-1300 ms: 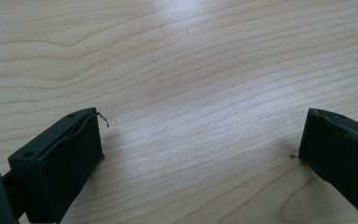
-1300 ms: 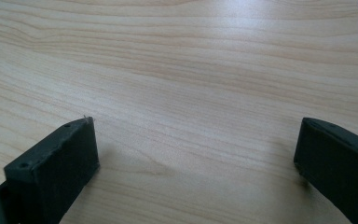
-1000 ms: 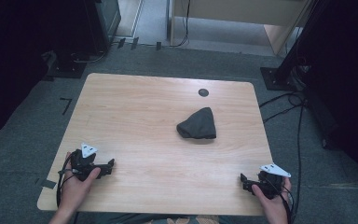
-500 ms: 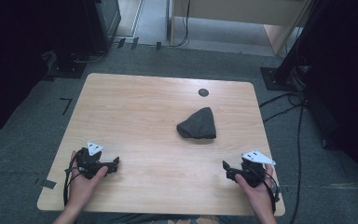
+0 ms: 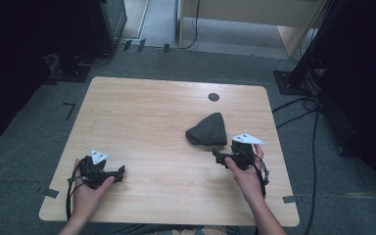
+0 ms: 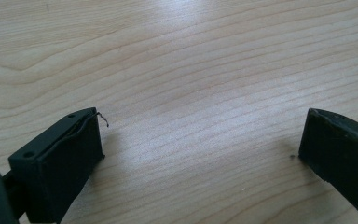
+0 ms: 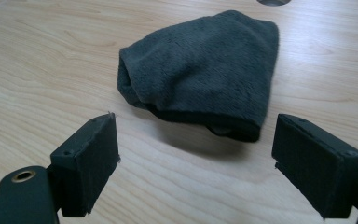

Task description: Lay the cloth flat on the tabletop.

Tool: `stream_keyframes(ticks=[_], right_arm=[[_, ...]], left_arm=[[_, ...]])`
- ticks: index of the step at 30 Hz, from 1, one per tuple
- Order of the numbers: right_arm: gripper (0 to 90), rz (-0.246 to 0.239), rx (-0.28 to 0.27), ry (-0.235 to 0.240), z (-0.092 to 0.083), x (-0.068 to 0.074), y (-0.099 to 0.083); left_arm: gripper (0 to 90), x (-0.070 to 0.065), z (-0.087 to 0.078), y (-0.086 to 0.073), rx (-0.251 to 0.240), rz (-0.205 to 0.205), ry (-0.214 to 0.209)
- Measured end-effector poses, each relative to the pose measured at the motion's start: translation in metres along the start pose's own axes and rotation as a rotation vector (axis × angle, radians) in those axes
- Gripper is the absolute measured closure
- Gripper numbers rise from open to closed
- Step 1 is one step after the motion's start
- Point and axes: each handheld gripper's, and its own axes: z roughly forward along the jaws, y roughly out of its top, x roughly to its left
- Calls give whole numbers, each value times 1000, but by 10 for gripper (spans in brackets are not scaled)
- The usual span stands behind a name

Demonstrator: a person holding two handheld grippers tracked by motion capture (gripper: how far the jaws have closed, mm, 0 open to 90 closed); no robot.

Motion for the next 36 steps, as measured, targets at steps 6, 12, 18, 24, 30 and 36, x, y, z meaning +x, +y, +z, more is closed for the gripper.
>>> stream_keyframes(ticks=[6,12,18,24,30,36], right_arm=[[138,-43,37,-17,26,17,10],[125,-49,59,-26,54,19,10],[183,-90,37,-76,62,19,8],[542,-150,5,-159,61,13,2],[832,-81,-30,-150,55,-1,-1],[900,-95,-57,-95,51,3,-1]], left_arm=[[0,-1,-2,-2,-1,9,-7],[0,-2,-1,1,5,18,19],[0,-11,0,12,20,-22,-54],[0,-41,0,35,-15,35,-83],[0,-71,6,57,-24,54,-137],[0,-103,11,74,-40,97,-169]])
